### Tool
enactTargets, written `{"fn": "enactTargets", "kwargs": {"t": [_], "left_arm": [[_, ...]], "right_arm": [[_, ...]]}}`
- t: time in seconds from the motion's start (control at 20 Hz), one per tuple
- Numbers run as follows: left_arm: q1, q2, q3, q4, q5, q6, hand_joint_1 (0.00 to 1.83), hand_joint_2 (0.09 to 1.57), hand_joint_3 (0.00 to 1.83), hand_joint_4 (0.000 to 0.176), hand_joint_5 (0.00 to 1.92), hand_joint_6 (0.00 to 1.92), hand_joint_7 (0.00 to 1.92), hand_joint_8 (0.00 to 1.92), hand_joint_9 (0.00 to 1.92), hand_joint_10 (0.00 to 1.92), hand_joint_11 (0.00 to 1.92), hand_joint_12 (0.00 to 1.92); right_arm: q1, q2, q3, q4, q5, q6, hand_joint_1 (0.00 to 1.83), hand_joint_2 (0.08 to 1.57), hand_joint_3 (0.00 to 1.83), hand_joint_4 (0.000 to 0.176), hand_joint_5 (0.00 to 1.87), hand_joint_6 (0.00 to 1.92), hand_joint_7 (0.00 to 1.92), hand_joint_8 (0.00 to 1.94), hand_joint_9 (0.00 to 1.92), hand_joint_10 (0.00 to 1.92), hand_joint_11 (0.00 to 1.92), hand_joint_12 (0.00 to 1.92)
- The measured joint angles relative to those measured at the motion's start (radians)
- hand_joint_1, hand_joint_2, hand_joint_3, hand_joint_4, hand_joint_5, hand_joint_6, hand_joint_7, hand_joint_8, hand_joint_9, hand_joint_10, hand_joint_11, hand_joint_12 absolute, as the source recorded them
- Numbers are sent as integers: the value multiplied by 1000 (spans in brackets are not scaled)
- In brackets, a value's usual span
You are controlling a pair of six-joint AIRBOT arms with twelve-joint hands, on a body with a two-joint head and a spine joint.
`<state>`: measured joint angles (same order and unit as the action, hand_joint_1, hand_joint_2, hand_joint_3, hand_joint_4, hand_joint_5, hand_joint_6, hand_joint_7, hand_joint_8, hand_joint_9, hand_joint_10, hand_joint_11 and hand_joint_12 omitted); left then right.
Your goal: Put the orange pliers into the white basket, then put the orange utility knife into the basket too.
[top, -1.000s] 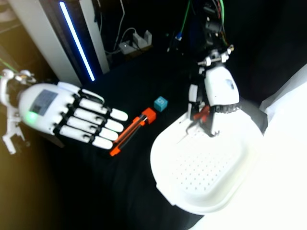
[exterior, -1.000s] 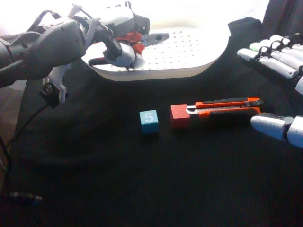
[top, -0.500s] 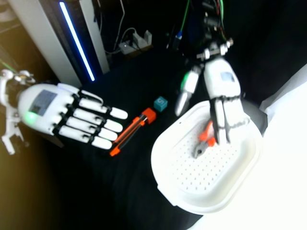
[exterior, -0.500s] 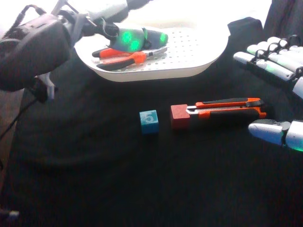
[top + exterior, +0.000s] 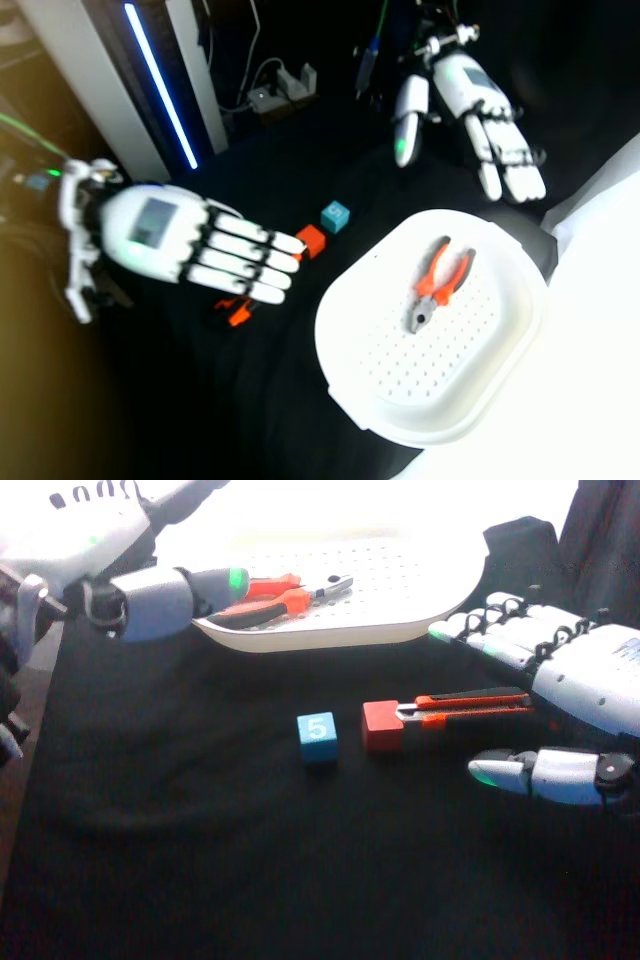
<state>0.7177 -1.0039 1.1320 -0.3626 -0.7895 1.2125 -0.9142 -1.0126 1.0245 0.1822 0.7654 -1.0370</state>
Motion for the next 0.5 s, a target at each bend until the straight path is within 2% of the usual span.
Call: {"fn": "enactTargets", "kwargs": {"t": [0.1,0.15,0.2,0.25,0.3,0.35,0.4,0.45,0.5], "left_arm": [[31,10,-19,2,-47,-10,184,1345,26,173,0,0,0,0,0,0,0,0],[43,11,-23,1,-69,-22,174,1366,26,159,0,0,0,0,0,0,0,0],[51,13,-23,-1,-84,-32,161,1379,23,153,0,0,0,0,0,0,0,0],[61,18,-24,3,-98,-39,139,1381,18,142,0,0,0,0,0,0,0,0],[68,18,-24,-3,-103,-39,139,1387,17,139,0,0,0,0,0,0,14,7],[73,21,-30,-6,-112,-41,140,1396,18,137,0,0,0,0,0,0,31,16],[74,23,-34,-7,-114,-43,161,1421,0,134,0,0,0,0,0,0,5,131],[79,23,-37,-4,-122,-45,172,1406,0,139,0,0,0,0,0,0,0,294],[87,24,-43,-4,-132,-44,172,1406,0,139,0,0,0,0,0,0,0,294]], "right_arm": [[6,-19,23,0,-27,0,652,1178,0,0,29,6,90,5,139,18,0,573],[13,-32,35,0,-50,0,642,1191,1,0,39,5,117,7,145,20,0,711],[18,-43,47,0,-64,0,642,1200,1,0,54,7,143,9,167,31,0,816],[27,-60,61,3,-84,0,612,1226,2,0,150,22,243,18,242,84,0,1044],[31,-74,72,3,-93,0,622,1241,0,0,214,7,366,12,251,302,0,1216],[32,-87,82,3,-110,0,721,1231,2,0,363,50,535,71,282,627,0,1409],[32,-100,93,7,-121,2,771,1234,1,0,476,108,635,125,312,801,0,1490],[44,-111,107,5,-121,3,881,1321,6,0,560,1368,687,845,526,1199,190,1620],[54,-118,121,3,-122,3,881,1321,6,0,560,1368,687,845,526,1199,190,1620]]}}
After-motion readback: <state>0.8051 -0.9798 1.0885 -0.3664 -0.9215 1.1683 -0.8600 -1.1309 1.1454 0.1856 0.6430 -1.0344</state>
